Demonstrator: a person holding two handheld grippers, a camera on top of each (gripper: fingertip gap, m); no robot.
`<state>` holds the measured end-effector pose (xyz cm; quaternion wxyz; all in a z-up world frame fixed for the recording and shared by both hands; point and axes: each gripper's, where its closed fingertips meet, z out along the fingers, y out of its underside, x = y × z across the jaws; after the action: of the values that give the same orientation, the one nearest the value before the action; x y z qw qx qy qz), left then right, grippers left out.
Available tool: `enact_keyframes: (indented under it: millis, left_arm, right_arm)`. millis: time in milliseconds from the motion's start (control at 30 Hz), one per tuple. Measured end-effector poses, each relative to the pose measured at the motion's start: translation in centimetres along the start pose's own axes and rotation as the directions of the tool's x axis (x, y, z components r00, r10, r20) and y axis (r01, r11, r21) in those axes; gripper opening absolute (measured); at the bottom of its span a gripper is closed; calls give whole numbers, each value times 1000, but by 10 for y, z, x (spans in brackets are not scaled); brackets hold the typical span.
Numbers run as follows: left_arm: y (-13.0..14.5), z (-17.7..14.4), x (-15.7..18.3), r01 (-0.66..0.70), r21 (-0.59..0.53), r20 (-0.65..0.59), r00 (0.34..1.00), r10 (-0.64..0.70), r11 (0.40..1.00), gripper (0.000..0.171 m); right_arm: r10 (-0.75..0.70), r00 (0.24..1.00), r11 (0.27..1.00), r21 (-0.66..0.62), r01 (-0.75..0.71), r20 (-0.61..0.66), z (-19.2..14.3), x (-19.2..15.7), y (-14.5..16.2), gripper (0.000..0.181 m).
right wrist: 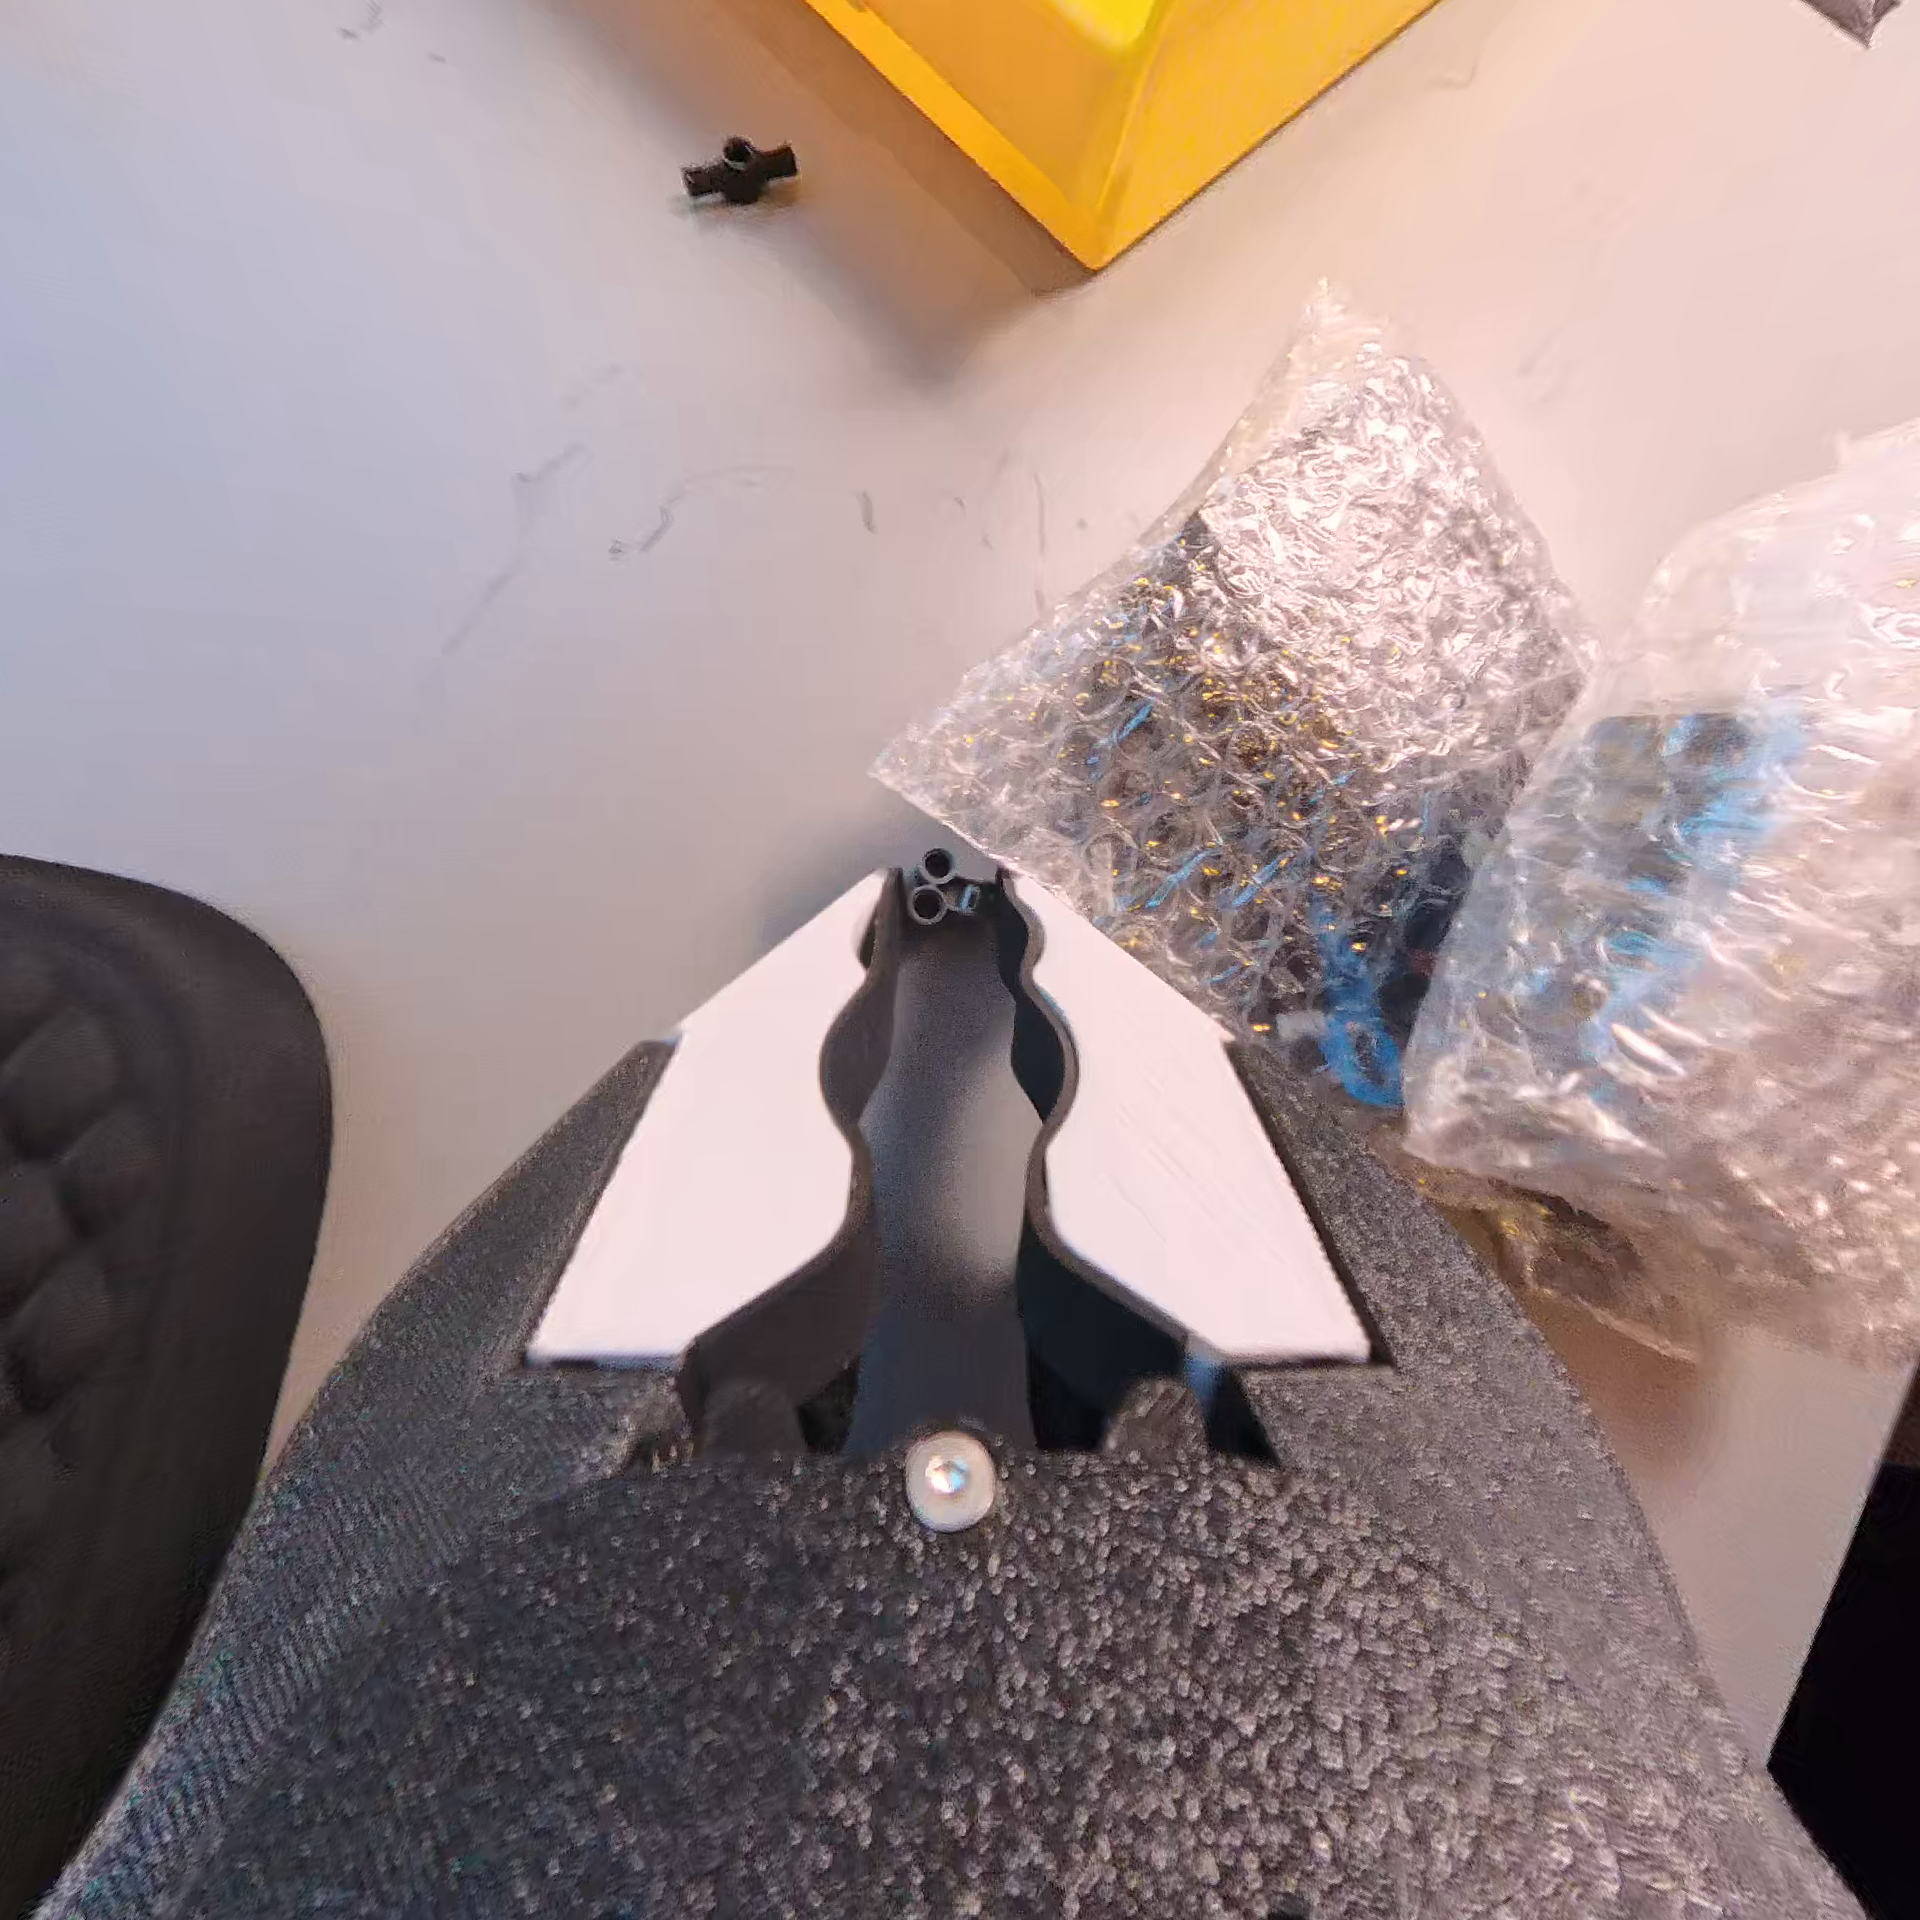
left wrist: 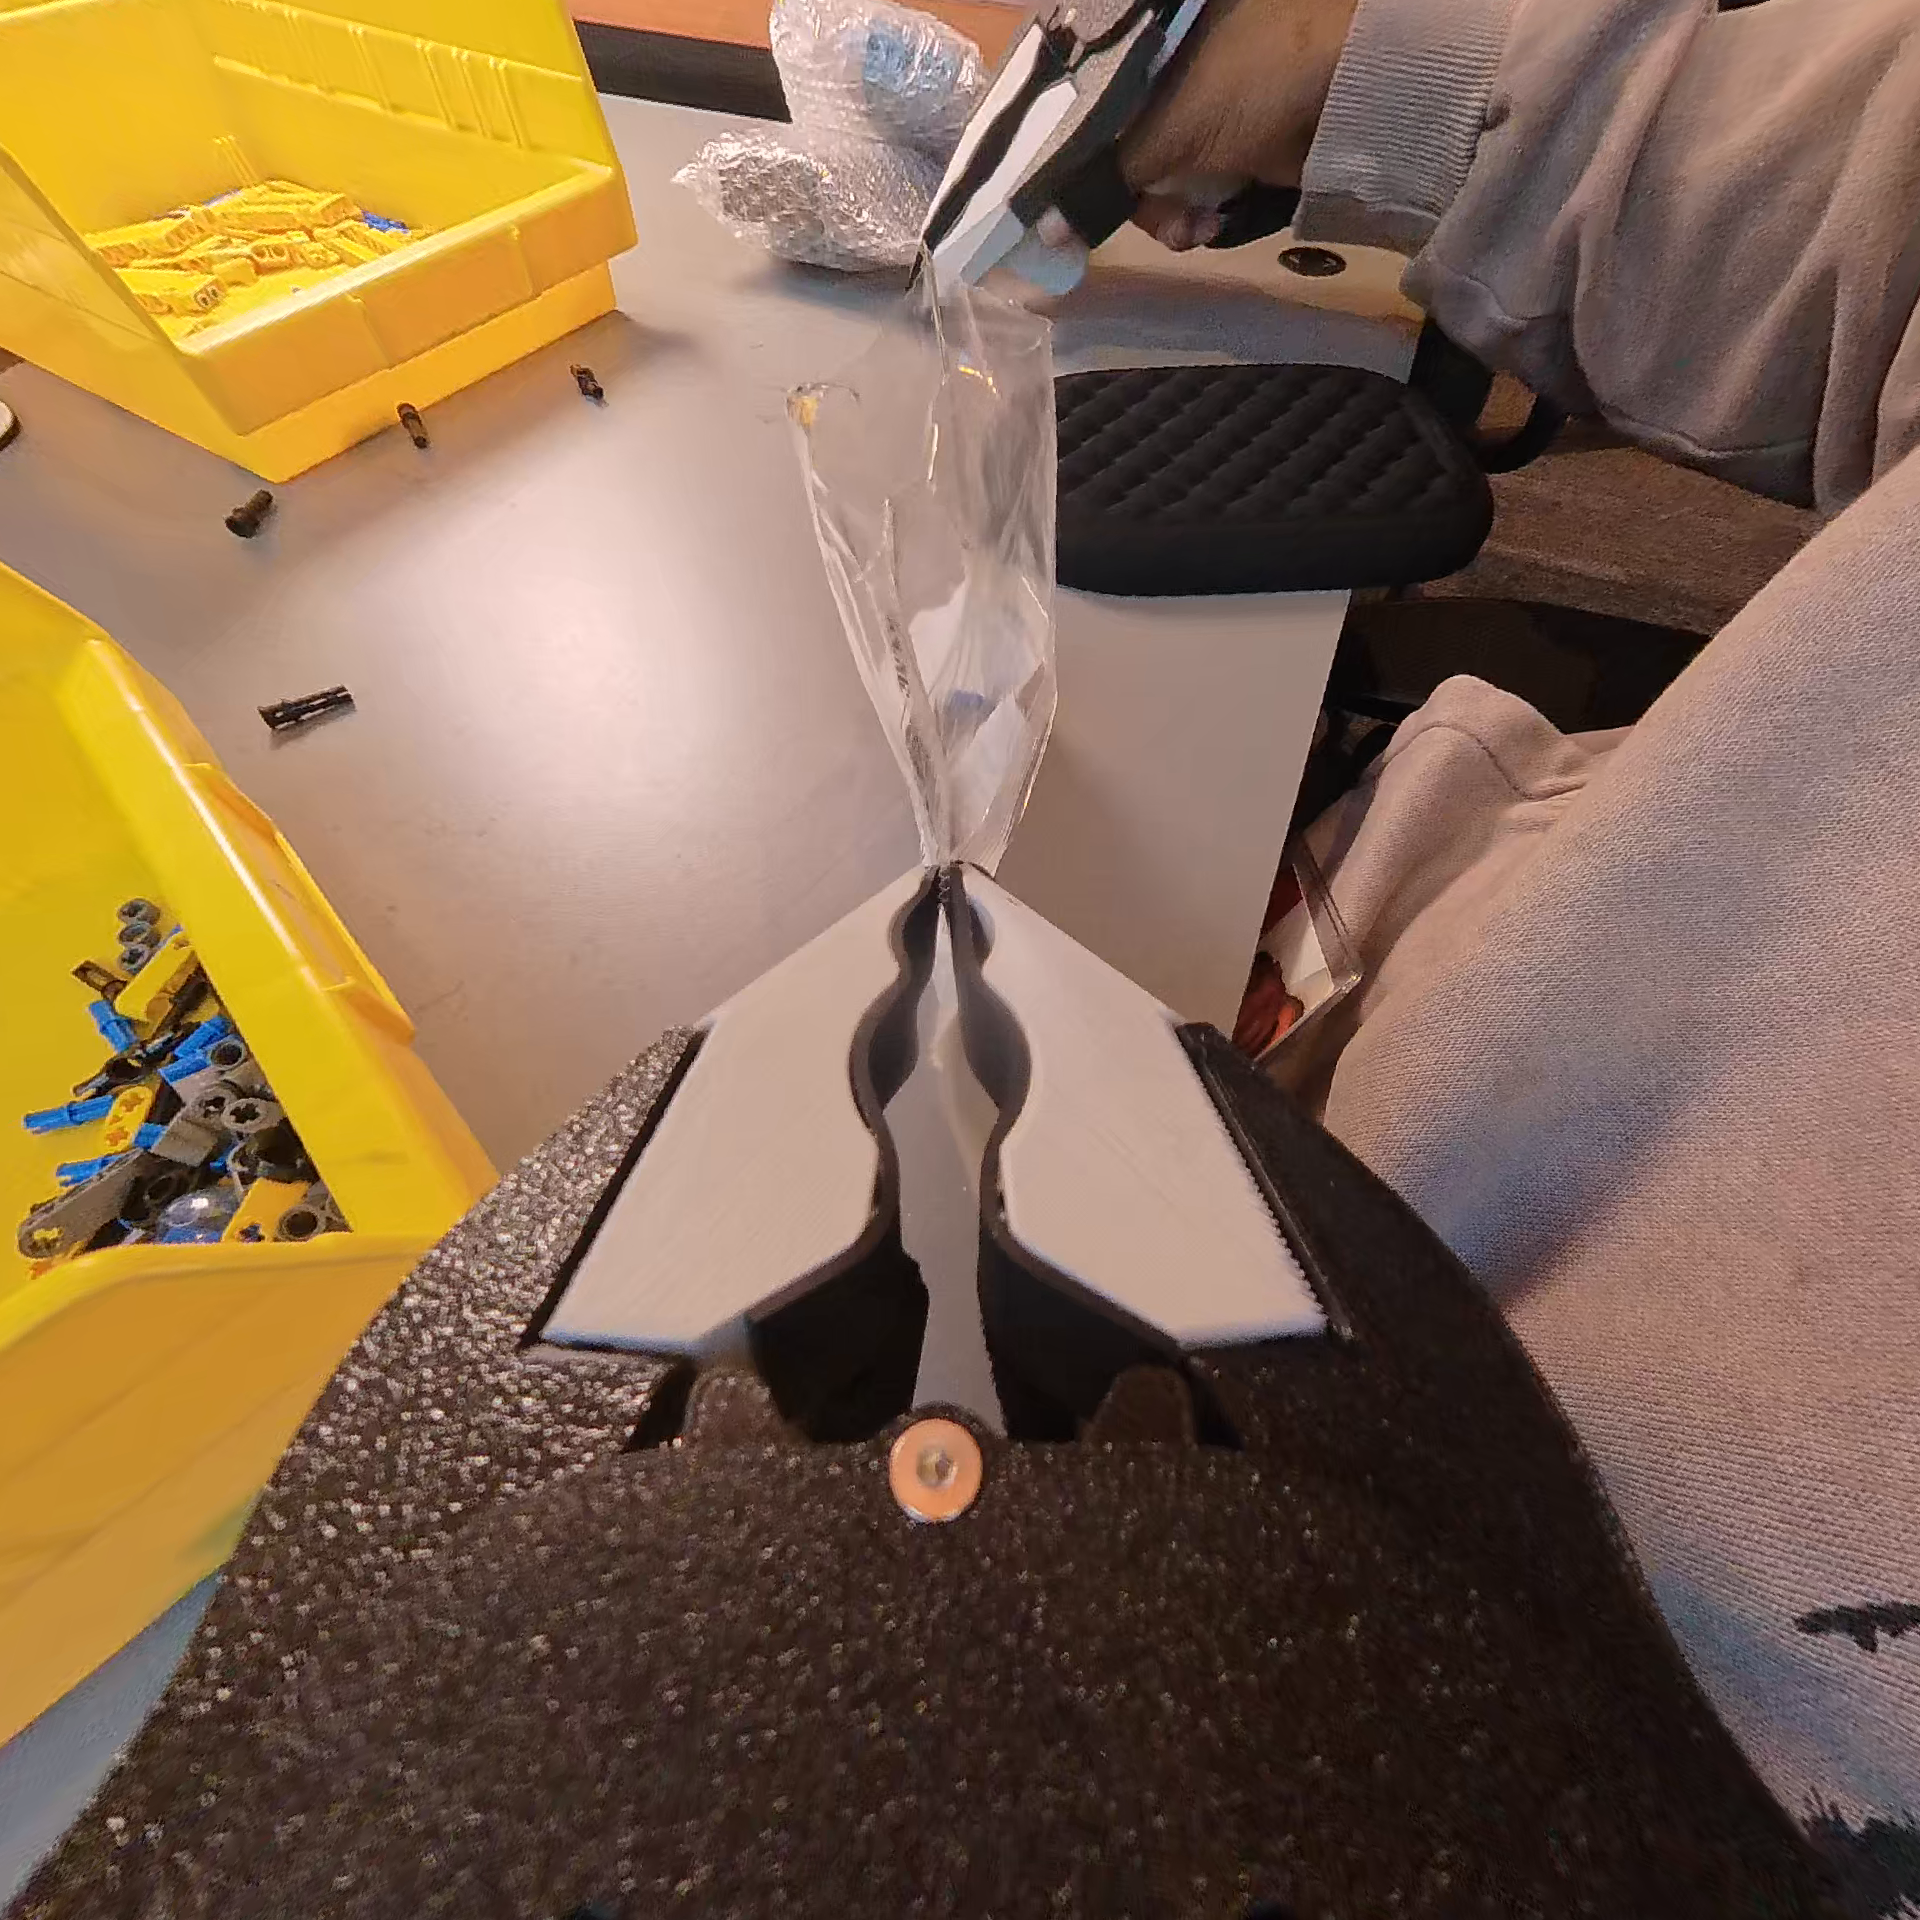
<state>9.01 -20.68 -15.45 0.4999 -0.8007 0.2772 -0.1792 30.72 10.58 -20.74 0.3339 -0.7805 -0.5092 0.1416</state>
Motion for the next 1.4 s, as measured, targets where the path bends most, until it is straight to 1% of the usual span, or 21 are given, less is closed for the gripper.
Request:
enact_keyframes:
  millis: [100,133,167,233,333,400,467,500,533,567,667,733,767,833,967,1033,1067,1167,1267,1333,1400]
  left_arm:
    - [0,-1,-1,1,-2,8,1000,-1,1000,0]
    - [1,-1,-1,3,-1,11,1000,-3,1000,0]
    - [1,-1,-2,5,-2,13,1000,-5,1000,0]
    - [1,0,-3,9,-3,18,1000,-9,1000,0]
    - [1,2,-3,12,-5,17,1000,-12,1000,0]
    - [0,3,-3,13,-4,21,1000,-13,1000,0]
    - [0,4,-3,16,3,24,1000,-16,1000,0]
    - [0,4,-3,19,8,24,1000,-19,1000,0]
    - [-1,3,-3,21,11,26,999,-22,1000,0]
    - [-1,2,-4,23,14,28,999,-23,1000,0]
    - [-2,0,-4,28,29,26,999,-29,999,0]
    - [-3,-1,-4,30,34,24,999,-31,999,0]
    - [-3,0,-4,30,34,23,999,-30,999,0]
    - [-2,0,-4,31,32,22,999,-32,999,0]
    - [-2,0,-5,38,30,23,999,-39,999,0]
    - [-2,0,-5,41,28,22,999,-42,999,0]
    - [-2,0,-6,44,28,22,999,-44,999,0]
    - [-2,0,-7,55,30,17,998,-55,998,0]
    - [-2,1,-8,64,27,14,998,-64,998,0]
    - [-1,1,-10,70,24,16,997,-70,997,0]
    - [-1,2,-10,72,24,19,997,-73,997,0]
  right_arm:
    - [34,997,999,-14,-33,71,1,-6,-5,13]
    - [24,991,1000,16,-26,129,-3,-18,-14,13]
    - [7,979,997,74,-23,204,-11,-36,-32,13]
    - [-105,926,968,251,12,362,-38,-89,-81,13]
    - [-344,773,876,479,60,533,-89,-182,-145,13]
    - [-460,676,835,540,109,575,-104,-229,-161,14]
    - [-508,622,818,560,133,595,-105,-256,-167,19]
    - [-512,607,818,560,129,608,-103,-261,-167,22]
    - [-503,619,822,555,126,604,-99,-258,-169,26]
    - [-480,658,829,546,124,580,-91,-245,-171,28]
    - [-315,846,887,451,101,430,-46,-167,-171,28]
    - [-199,946,949,293,120,256,0,-106,-150,28]
    - [-163,969,968,221,120,188,20,-84,-139,28]
    - [-94,986,989,124,77,136,52,-63,-125,28]
    - [-15,998,999,38,13,68,91,-45,-123,29]
    - [11,999,1000,-16,-10,33,101,-37,-119,18]
    - [30,997,999,-15,-29,71,102,-41,-120,7]
    - [29,993,1000,-9,-28,115,97,-48,-122,6]
    - [-80,931,981,194,10,355,57,-107,-164,6]
    - [-257,797,933,355,57,547,6,-172,-190,6]
    - [-448,596,871,477,121,667,-48,-237,-194,7]
